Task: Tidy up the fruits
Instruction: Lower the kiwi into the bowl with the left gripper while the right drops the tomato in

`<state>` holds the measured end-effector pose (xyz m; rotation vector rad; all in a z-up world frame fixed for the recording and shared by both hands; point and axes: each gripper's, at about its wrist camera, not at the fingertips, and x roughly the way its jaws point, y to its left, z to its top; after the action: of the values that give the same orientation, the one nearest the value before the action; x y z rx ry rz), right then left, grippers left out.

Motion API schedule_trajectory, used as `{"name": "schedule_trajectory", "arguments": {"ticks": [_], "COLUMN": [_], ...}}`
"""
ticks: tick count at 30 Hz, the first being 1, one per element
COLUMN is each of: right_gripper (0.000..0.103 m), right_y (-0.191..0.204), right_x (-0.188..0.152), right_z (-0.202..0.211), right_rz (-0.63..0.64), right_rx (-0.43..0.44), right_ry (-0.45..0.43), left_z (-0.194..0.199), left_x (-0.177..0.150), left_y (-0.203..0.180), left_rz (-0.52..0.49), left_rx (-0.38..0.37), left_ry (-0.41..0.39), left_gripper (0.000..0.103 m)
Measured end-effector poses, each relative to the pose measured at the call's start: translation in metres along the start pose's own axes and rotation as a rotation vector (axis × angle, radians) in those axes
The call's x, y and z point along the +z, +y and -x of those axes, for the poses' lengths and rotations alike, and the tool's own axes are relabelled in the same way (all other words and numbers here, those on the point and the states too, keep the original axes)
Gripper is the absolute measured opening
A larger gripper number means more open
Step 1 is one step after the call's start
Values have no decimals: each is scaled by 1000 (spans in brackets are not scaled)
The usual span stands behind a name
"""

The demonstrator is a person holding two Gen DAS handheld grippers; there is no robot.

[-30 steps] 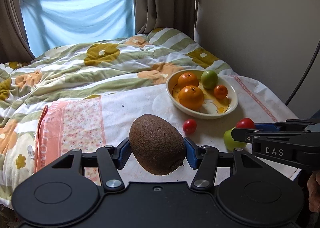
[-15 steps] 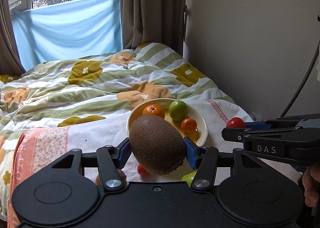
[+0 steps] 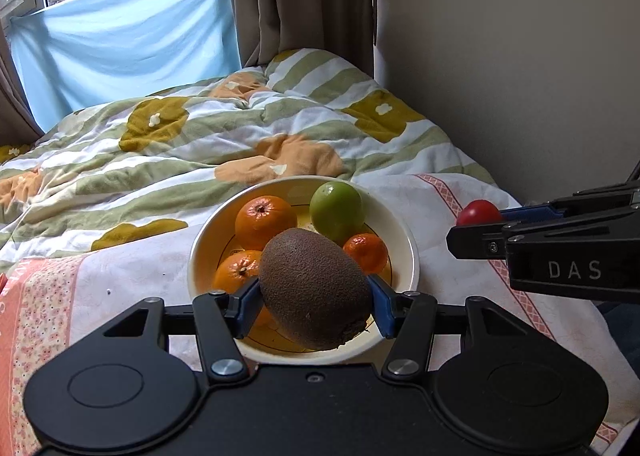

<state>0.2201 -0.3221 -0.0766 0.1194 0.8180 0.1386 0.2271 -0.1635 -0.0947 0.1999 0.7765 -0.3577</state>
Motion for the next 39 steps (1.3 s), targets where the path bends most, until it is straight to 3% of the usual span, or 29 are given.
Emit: {"name": "schedule_trajectory", "arguments": {"ticks": [8, 20, 21, 23, 24, 28, 39], "right_gripper": [45, 45, 45, 45, 45, 45, 45], "right_y": [-14, -23, -24, -24, -24, -23, -3], "right_x": [6, 8, 8, 8, 8, 9, 10], "right_z": [-31, -45, -45, -45, -45, -43, -36], "right_rz": [5, -5, -6, -6, -6, -4, 21], "right_rx": [29, 31, 31, 30, 30, 32, 67], "right_ry": [38, 59, 59, 59, 59, 53, 51], "left_z": [-45, -64, -63, -56, -53, -41, 10], "left_x": [0, -2, -2, -1, 0, 0, -9], "left_y": [-16, -30, -31, -32, -34, -31, 5], "left_rz": [-71, -138, -143, -147, -151, -150, -19], "left_rx": [50, 52, 53, 45, 54, 62, 94], "left_ry": [51, 77, 66, 35, 18, 17, 1], "left_gripper": [60, 64, 68, 93, 96, 97, 97]}}
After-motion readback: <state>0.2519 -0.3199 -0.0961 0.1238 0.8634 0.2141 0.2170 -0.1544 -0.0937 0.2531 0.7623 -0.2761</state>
